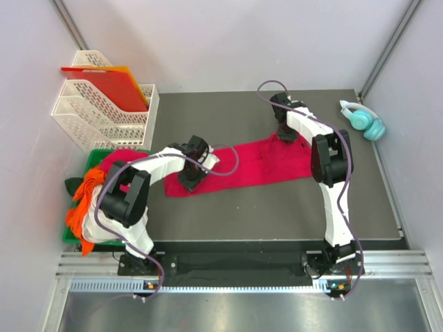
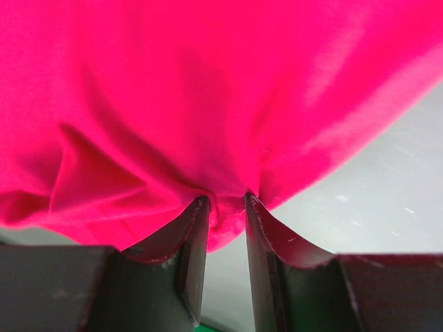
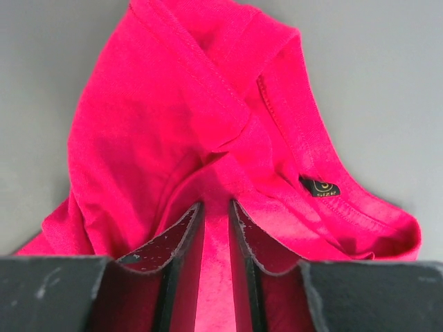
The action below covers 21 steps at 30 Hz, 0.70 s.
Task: Fold and stack the t-shirts
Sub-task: Fold the tshirt
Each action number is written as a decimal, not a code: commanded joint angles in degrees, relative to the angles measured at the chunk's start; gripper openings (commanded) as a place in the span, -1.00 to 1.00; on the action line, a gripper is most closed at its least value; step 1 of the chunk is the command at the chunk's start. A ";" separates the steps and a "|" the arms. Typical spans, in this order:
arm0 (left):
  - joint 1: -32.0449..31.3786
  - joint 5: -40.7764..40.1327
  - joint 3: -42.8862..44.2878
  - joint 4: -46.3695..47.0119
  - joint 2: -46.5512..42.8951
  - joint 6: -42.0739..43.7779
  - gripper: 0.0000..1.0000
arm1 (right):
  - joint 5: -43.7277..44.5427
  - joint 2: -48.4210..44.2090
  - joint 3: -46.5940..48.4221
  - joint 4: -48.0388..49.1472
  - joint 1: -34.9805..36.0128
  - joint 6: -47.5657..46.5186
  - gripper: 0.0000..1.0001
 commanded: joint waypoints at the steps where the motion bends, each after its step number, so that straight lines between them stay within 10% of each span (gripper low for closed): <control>1: -4.91 5.06 0.04 -6.60 0.19 2.12 -0.34 | -6.14 6.26 5.04 0.14 -0.98 -1.65 -0.52; 21: -23.02 5.67 14.97 -11.08 12.57 3.79 -0.35 | -20.28 13.30 21.40 -0.67 0.25 -6.14 -0.31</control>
